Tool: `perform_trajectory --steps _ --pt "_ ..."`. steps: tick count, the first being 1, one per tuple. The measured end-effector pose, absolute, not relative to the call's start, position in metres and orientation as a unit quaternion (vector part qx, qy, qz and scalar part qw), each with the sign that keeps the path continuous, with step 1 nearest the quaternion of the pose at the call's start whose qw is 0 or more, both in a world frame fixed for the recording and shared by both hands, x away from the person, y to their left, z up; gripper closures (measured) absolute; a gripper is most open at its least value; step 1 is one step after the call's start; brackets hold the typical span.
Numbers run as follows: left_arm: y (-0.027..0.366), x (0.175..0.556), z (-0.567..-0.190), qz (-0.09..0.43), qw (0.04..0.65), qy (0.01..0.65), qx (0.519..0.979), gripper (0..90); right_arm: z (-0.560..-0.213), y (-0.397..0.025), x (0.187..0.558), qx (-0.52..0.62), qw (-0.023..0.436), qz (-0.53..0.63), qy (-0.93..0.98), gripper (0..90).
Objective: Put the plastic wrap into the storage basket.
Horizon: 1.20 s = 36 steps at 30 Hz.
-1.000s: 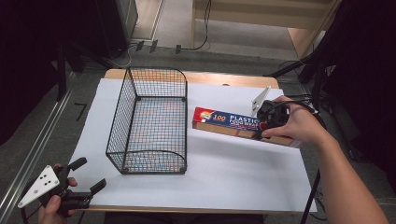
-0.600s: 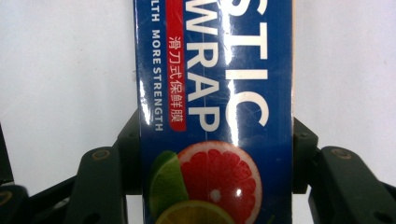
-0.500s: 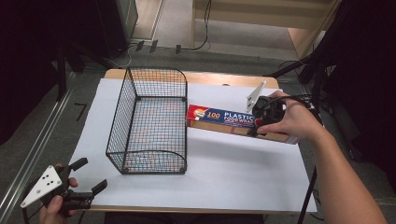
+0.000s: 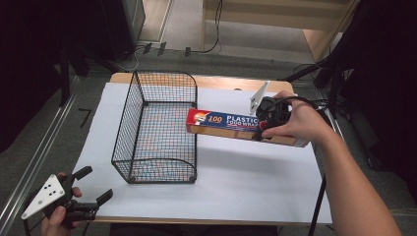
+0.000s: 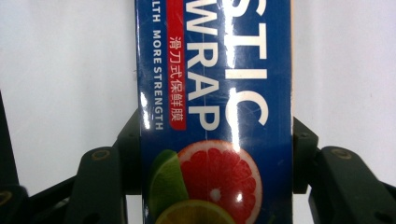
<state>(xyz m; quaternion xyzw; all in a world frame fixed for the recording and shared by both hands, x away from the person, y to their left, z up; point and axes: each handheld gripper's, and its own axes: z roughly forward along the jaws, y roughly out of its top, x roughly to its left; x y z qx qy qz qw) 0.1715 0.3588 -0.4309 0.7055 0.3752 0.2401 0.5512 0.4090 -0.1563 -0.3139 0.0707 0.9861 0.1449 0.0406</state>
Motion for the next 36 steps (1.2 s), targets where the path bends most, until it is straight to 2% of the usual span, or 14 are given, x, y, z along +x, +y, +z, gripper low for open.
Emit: perform_trajectory --steps 36 --pt "0.358 0.171 -0.43 0.24 0.554 0.368 0.707 0.0 -0.314 -0.053 0.412 0.023 0.035 0.124 0.991 42.6"
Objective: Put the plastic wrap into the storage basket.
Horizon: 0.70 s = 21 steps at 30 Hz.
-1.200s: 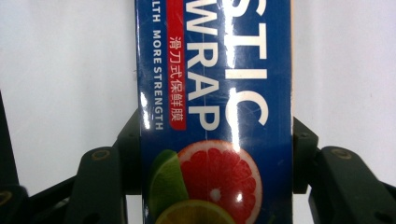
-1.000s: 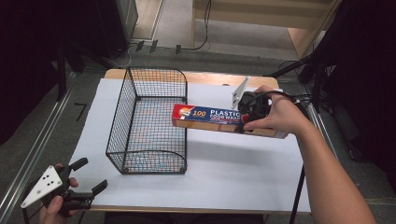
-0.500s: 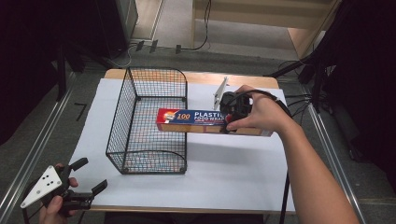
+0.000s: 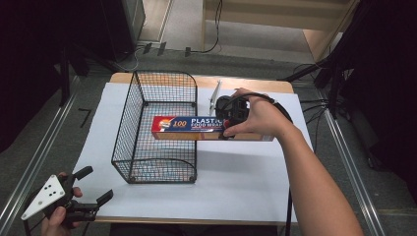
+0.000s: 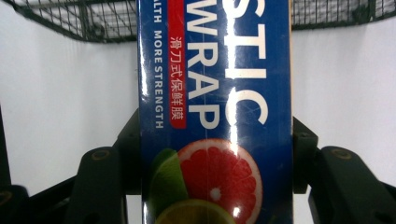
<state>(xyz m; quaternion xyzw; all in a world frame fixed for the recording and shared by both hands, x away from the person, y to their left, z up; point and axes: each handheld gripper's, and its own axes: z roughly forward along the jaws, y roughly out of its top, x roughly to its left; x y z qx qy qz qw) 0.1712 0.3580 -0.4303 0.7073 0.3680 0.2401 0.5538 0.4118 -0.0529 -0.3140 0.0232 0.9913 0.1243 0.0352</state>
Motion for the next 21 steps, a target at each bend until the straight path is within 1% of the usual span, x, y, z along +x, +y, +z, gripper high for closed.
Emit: perform_trajectory --steps 21 --pt "0.358 0.171 -0.43 0.24 0.556 0.365 0.707 0.0 -0.313 -0.004 0.409 -0.003 0.03 0.119 0.992 42.4"
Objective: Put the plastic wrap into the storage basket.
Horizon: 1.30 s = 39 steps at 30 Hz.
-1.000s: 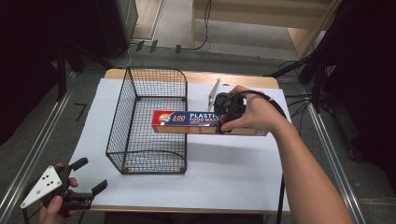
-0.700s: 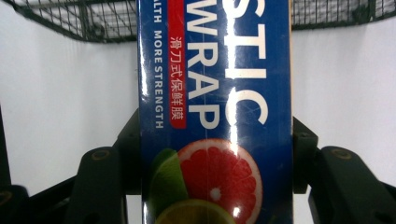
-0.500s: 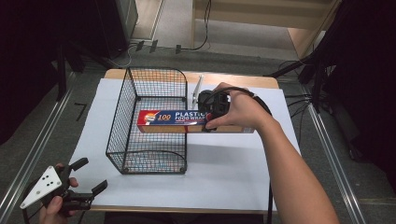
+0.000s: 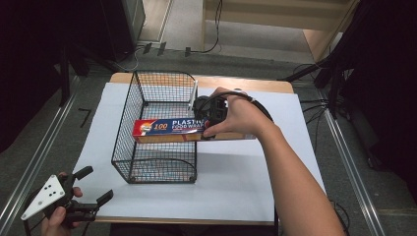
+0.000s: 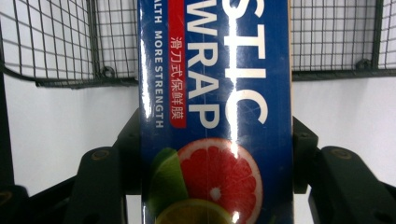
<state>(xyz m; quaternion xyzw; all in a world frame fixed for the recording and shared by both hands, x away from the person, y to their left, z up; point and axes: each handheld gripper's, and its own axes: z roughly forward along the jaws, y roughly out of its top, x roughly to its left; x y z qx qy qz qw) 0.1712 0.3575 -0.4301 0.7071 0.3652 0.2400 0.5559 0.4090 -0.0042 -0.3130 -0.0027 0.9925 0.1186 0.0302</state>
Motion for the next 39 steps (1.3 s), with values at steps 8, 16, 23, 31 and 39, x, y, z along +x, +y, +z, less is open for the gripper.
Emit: perform_trajectory --steps 8,16,23,31,39 --pt "0.357 0.171 -0.43 0.239 0.555 0.365 0.708 0.0 -0.315 0.013 0.407 -0.001 0.03 0.115 0.993 42.3" --pt "0.358 0.172 -0.431 0.238 0.556 0.366 0.707 0.0 -0.317 0.025 0.409 0.002 0.03 0.103 0.994 42.2" --pt "0.358 0.172 -0.431 0.237 0.557 0.367 0.706 0.0 -0.322 0.029 0.41 0.005 0.028 0.091 0.995 42.0" --pt "0.358 0.172 -0.431 0.237 0.556 0.367 0.707 0.0 -0.324 0.032 0.41 0.006 0.018 0.091 0.996 40.8" --pt "0.359 0.172 -0.431 0.239 0.555 0.368 0.706 0.0 -0.321 0.028 0.41 0.018 0.026 0.11 0.993 36.6"
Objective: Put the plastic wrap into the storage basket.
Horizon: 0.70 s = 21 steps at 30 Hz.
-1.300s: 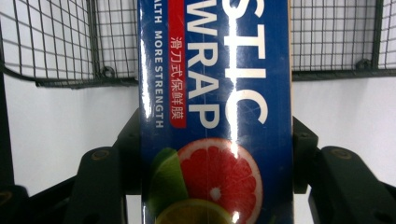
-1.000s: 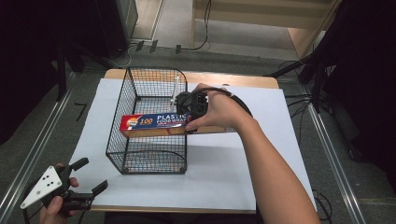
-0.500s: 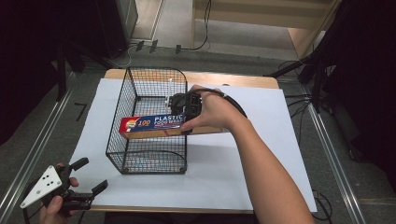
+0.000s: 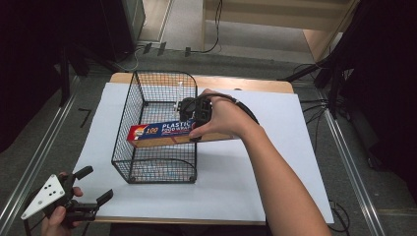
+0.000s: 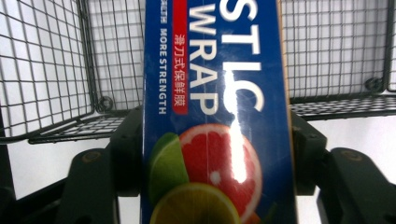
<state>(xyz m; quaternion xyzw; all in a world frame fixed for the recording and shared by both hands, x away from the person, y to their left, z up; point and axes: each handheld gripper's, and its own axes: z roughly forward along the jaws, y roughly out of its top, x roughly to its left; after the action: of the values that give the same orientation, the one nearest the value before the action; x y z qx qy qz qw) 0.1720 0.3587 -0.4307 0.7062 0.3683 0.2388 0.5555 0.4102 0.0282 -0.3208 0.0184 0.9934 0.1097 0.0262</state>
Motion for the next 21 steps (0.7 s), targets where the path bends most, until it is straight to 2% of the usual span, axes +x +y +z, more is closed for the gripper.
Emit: perform_trajectory --steps 1,3,5,9,11,21 --pt "0.359 0.172 -0.431 0.239 0.555 0.369 0.706 0.0 -0.318 0.027 0.41 0.018 0.027 0.122 0.992 34.9" --pt "0.358 0.172 -0.431 0.239 0.555 0.369 0.707 0.0 -0.31 0.024 0.411 0.021 0.032 0.145 0.989 23.5" --pt "0.358 0.172 -0.431 0.238 0.555 0.368 0.707 0.0 -0.302 0.022 0.411 0.032 0.045 0.166 0.985 18.9" --pt "0.358 0.172 -0.431 0.238 0.555 0.369 0.706 0.0 -0.288 0.015 0.409 0.036 0.044 0.199 0.978 17.4" --pt "0.359 0.172 -0.431 0.239 0.555 0.369 0.707 0.0 -0.287 0.014 0.408 0.032 0.059 0.191 0.979 17.1" --pt "0.358 0.173 -0.432 0.238 0.555 0.37 0.707 0.0 -0.286 -0.008 0.413 0.048 0.056 0.19 0.979 15.5"
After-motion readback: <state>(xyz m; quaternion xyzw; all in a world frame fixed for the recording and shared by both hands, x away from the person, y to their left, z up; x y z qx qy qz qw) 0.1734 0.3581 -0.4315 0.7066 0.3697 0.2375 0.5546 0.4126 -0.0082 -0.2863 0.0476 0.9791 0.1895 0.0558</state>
